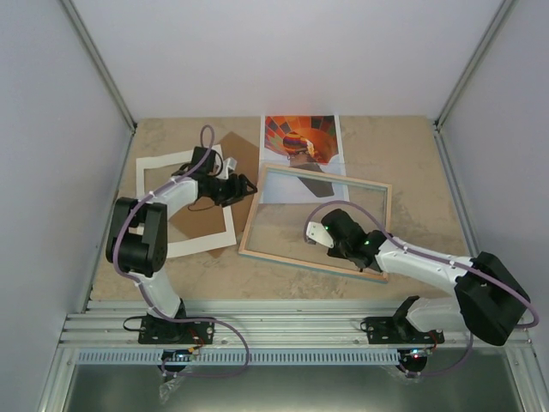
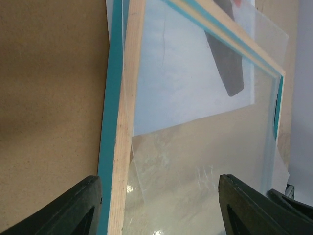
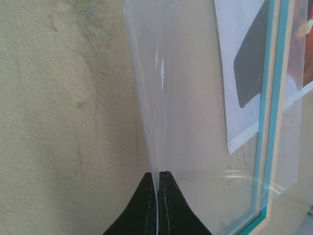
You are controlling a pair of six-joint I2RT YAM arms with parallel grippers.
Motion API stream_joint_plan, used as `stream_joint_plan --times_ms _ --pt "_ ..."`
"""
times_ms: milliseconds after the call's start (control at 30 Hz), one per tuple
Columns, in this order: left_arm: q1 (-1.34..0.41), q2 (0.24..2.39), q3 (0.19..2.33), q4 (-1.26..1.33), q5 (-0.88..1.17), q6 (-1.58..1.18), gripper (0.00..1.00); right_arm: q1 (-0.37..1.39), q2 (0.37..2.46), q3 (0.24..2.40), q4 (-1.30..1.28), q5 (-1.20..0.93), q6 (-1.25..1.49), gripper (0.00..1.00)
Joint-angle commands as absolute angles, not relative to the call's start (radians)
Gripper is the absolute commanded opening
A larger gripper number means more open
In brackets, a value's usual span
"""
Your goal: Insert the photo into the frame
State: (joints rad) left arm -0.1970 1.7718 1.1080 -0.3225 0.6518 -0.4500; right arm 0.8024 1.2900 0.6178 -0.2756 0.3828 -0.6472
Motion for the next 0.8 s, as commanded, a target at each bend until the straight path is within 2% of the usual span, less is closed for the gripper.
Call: stream_joint_plan --times_ms 0,200,367,433,600,667,767 --pt "-0.22 1.794 1.083 -0.292 0.69 -0.477 0.67 0.809 1.305 0.64 -0.273 0.395 -0.584 0.01" --pt "-0.249 1.822 1.087 -0.291 0.735 -0.491 0.64 0.815 1.302 0.65 -0.285 0.386 -0.543 0.01" --pt "-0.268 1.847 1.084 -0.271 0.779 -0.504 0.55 0.828 1.313 0.648 -0.277 0.389 -0.534 0.0" --pt "-0.271 1.852 1.082 -0.264 0.788 -0.507 0.48 0.831 1.314 0.646 -0.269 0.386 -0.537 0.01" --pt "-0.272 1.859 1.088 -0.283 0.763 -0.48 0.14 0.834 1.325 0.641 -0.274 0.365 -0.54 0.01" --pt "-0.272 1.875 1.095 -0.293 0.759 -0.468 0.03 0.834 1.317 0.638 -0.296 0.331 -0.546 0.08" --pt "-0.271 1.909 1.109 -0.315 0.764 -0.446 0.0 0.819 1.272 0.639 -0.338 0.247 -0.548 0.36"
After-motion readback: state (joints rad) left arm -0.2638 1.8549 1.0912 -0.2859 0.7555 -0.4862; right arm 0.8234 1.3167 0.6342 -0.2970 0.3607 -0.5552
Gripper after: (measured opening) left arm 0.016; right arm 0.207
